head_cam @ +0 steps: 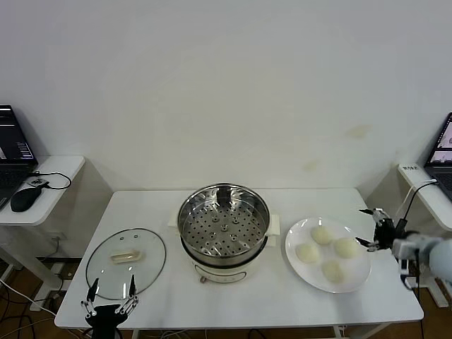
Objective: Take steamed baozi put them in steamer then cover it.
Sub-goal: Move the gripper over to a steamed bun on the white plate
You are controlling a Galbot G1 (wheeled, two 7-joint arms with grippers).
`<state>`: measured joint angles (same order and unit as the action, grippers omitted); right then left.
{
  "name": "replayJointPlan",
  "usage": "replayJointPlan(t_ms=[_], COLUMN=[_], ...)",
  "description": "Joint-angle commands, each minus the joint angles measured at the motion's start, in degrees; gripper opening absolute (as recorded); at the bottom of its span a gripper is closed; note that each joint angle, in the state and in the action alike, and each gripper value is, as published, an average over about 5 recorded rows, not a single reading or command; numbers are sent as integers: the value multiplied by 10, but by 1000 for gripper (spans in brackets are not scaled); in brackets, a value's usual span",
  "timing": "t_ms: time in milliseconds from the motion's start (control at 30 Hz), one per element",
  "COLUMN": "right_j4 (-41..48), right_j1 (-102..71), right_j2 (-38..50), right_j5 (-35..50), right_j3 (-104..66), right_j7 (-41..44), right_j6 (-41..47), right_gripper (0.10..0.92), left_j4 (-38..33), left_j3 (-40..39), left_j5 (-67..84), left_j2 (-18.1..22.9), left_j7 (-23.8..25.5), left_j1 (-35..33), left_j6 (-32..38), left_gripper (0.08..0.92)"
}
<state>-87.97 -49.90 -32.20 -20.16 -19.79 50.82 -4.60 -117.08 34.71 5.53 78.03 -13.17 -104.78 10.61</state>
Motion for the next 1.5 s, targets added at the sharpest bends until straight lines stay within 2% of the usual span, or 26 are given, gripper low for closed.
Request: replayJointPlan(t_ms=[33, 200, 467, 800, 1367, 1500], right_j4=[140, 177, 235, 311, 366, 369], right_j1=[283, 354, 409, 417, 420, 419], right_j2=[45, 13, -57, -126, -172, -177], right_j5=[44, 69, 85, 44, 17, 11], right_j3=[313, 414, 479, 494, 493, 496], right_j7=[112, 120, 112, 107, 94, 98], right_j6=[4, 27, 44, 45, 49, 53], right_gripper=[823, 823, 822, 823, 819, 789], left_j4=[3, 2, 6, 4, 7, 7], left_j3=[2, 6, 11, 21, 32, 35], left_j5=[-3, -3, -4, -5, -4, -4], left_j2=[0, 0, 0, 2, 2, 2], left_j7=[-5, -7, -8, -7, -10, -10], left_j1=[3, 6, 9, 5, 11, 10], left_j6=[0, -3, -5, -1, 5, 6], left_gripper=[823, 823, 823, 823, 823, 823])
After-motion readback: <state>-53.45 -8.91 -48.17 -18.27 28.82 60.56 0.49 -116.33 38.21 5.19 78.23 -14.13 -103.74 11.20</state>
